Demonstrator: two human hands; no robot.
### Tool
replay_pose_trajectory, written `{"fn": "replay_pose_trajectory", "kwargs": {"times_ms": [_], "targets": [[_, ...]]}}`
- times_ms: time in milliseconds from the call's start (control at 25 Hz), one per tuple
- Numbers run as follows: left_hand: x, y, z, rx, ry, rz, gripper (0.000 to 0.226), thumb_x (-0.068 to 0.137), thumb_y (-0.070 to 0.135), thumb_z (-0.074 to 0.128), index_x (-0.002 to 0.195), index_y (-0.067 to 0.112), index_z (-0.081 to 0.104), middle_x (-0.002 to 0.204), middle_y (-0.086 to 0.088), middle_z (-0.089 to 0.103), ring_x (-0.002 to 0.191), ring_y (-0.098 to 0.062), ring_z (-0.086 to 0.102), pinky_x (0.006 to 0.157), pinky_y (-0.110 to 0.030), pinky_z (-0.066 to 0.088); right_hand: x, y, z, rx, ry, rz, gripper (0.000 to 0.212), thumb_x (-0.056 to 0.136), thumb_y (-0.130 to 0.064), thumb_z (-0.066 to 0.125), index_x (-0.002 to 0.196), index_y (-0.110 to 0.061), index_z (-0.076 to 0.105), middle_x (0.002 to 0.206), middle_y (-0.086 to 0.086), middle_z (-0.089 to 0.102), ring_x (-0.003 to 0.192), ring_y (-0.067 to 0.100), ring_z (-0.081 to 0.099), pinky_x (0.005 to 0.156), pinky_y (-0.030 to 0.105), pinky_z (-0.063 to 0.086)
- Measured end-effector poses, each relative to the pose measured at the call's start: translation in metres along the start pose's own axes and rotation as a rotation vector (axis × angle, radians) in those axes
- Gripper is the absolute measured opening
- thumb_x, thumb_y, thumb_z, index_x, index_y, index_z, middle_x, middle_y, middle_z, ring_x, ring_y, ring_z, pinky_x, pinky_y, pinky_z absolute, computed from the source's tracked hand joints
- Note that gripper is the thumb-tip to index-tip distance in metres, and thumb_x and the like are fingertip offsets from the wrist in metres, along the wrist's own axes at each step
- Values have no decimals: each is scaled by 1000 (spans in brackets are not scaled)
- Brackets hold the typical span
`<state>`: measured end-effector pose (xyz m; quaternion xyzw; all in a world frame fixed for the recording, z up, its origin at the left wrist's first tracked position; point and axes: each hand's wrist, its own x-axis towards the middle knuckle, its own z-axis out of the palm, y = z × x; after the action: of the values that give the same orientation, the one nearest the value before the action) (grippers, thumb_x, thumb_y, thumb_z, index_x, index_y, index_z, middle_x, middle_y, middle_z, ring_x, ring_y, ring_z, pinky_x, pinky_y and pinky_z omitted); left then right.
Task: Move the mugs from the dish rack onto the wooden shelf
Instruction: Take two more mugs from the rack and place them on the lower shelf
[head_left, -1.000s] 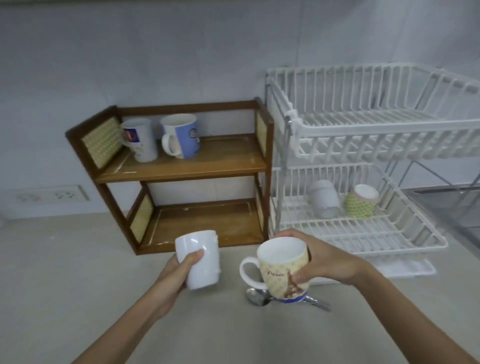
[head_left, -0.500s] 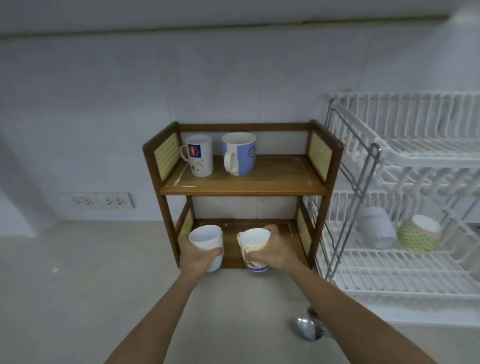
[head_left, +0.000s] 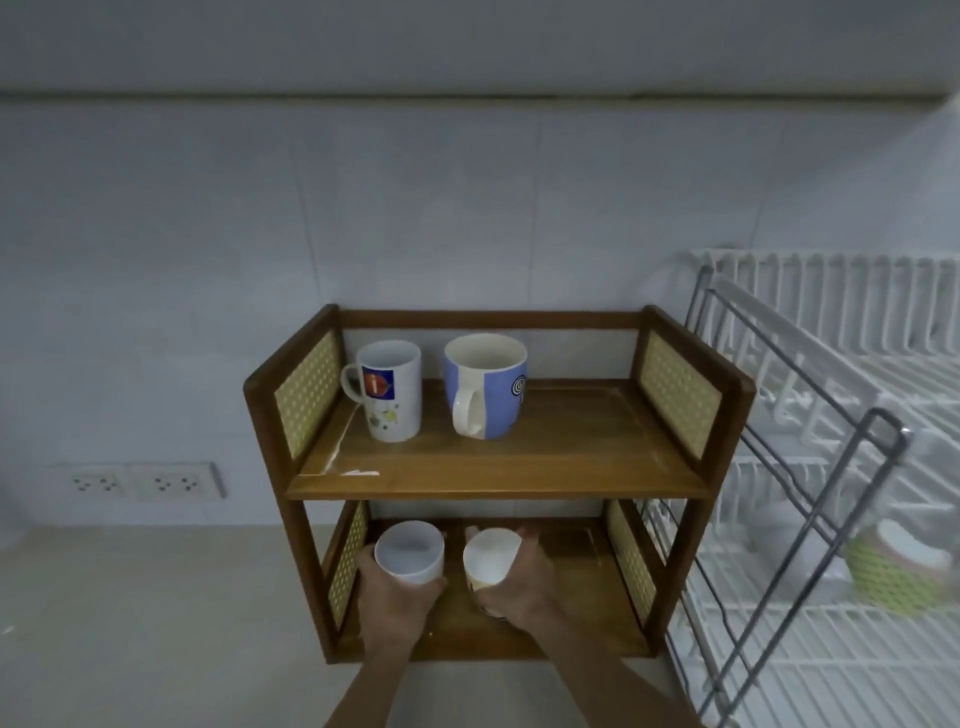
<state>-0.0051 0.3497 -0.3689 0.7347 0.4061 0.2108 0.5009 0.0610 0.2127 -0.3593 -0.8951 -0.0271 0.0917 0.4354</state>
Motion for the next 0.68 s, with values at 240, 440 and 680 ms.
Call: {"fn": "replay_pose_trajectory", "kwargs": {"times_ms": [240,440,680], "targets": [[8,-11,10,16,-3,59,111,41,31,94,130,16,29,124,-10,55,114,-31,55,96,-41,44,11,5,3,7,-19,-15,108,46,-30,92,134,-20,31,130,3,50,121,23,49,97,36,47],[-2,0,7,-13,-12,83,104,53,26,91,136,14,29,131,-12,52,121,-32,50,101,-44,41,3,7,-5,-22,-82,-59,109,54,-28,91,140,-17,25,136,6,44,126,24,44,102,36,42],[-42,21,-19,0,-1,319,70,78,-2,70,139,3,35,139,-18,47,130,-33,43,110,-45,36,-36,-1,-44,21,-142,-180,83,67,-21,81,136,-18,35,136,5,47,126,23,45,101,31,41]]}}
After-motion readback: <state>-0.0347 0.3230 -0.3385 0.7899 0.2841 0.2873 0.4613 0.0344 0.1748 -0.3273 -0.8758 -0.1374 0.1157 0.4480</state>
